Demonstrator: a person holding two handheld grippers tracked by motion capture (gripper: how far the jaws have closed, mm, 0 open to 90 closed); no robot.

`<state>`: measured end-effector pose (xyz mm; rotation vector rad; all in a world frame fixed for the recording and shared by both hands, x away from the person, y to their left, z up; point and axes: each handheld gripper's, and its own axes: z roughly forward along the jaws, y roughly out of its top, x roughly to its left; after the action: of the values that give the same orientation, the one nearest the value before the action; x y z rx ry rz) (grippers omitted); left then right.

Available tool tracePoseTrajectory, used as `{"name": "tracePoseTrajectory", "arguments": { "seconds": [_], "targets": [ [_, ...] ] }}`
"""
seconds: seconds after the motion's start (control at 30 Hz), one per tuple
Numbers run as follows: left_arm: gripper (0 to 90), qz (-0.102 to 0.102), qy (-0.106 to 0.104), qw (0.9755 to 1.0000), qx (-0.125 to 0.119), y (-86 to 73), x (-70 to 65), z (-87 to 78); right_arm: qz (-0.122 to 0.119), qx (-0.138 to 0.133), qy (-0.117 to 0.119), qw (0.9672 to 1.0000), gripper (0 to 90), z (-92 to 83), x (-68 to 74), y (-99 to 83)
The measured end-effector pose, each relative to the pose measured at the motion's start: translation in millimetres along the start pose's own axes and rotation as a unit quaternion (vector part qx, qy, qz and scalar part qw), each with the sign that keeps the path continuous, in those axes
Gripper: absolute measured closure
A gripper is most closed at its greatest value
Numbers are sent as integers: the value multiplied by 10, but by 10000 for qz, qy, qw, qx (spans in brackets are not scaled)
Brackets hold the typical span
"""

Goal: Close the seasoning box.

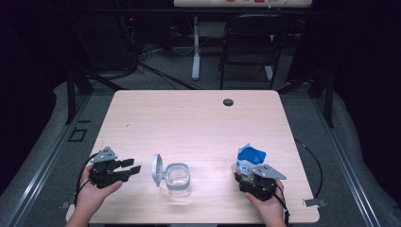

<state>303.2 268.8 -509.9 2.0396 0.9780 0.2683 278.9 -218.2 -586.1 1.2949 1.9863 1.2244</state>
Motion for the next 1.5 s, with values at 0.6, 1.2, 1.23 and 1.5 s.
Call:
{"name": "tracePoseTrajectory", "arguments": {
  "seconds": [0.6, 1.2, 1.23, 1.5],
  "targets": [
    [554, -13, 1, 10000, -34, -5, 6, 5, -114, 61, 18, 9999, 405, 0, -22, 13],
    [554, -14, 7, 10000, -15, -8, 11, 8, -77, 57, 31, 9999, 431, -5, -24, 12],
    [554, -8, 7, 10000, -14, -8, 13, 8, -74, 57, 34, 10000, 431, -5, -24, 12],
    [554, -10, 15, 10000, -23, -8, 17, 4, -84, 67, 49, 9999, 433, -5, -23, 15]
  ]
}}
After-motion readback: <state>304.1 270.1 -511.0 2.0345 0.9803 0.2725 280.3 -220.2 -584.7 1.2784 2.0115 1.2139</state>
